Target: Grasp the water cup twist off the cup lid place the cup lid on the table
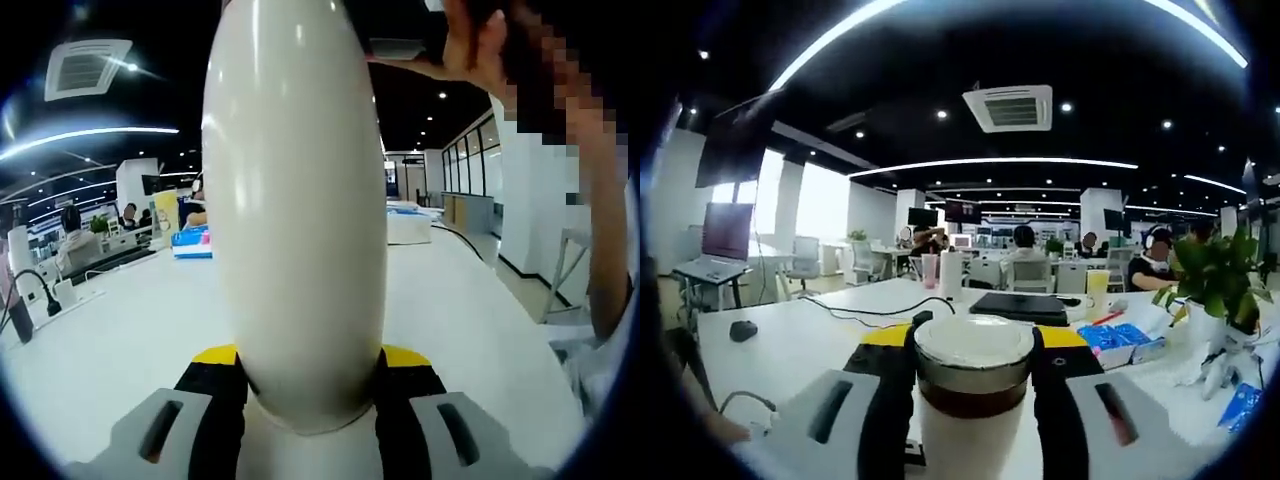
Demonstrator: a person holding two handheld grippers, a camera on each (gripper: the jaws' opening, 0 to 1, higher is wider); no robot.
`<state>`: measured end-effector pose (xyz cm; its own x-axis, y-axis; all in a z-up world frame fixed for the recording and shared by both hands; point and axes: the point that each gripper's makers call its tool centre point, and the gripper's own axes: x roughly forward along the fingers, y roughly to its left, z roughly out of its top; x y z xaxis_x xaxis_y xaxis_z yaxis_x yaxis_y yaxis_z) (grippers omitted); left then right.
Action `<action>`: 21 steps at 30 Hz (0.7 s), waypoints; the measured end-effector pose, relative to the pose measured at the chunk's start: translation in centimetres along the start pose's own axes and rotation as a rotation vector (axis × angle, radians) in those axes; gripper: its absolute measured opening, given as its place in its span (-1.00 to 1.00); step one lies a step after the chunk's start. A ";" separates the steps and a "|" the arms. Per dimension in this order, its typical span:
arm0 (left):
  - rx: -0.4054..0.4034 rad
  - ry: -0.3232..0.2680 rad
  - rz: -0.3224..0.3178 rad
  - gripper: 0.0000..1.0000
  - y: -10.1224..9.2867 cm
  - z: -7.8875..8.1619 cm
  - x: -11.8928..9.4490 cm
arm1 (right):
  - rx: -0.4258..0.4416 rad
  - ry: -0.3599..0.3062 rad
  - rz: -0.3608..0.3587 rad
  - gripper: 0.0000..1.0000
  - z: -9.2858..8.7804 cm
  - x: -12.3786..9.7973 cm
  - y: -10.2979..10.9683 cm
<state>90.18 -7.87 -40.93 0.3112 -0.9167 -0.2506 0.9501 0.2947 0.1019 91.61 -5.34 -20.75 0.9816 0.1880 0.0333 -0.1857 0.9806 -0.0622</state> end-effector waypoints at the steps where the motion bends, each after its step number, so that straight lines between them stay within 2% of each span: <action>1: 0.001 0.000 0.000 0.02 0.0 0.0 0.0 | -0.005 0.001 0.006 -0.04 0.0 0.0 0.0; 21: 0.005 0.001 0.001 0.03 0.0 -0.1 0.1 | 0.017 -0.014 0.264 -0.05 0.0 -0.1 0.4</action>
<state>90.19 -7.94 -41.05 0.3120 -0.9162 -0.2516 0.9498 0.2941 0.1067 91.46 -4.98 -20.81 0.8985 0.4378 0.0325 -0.4358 0.8984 -0.0540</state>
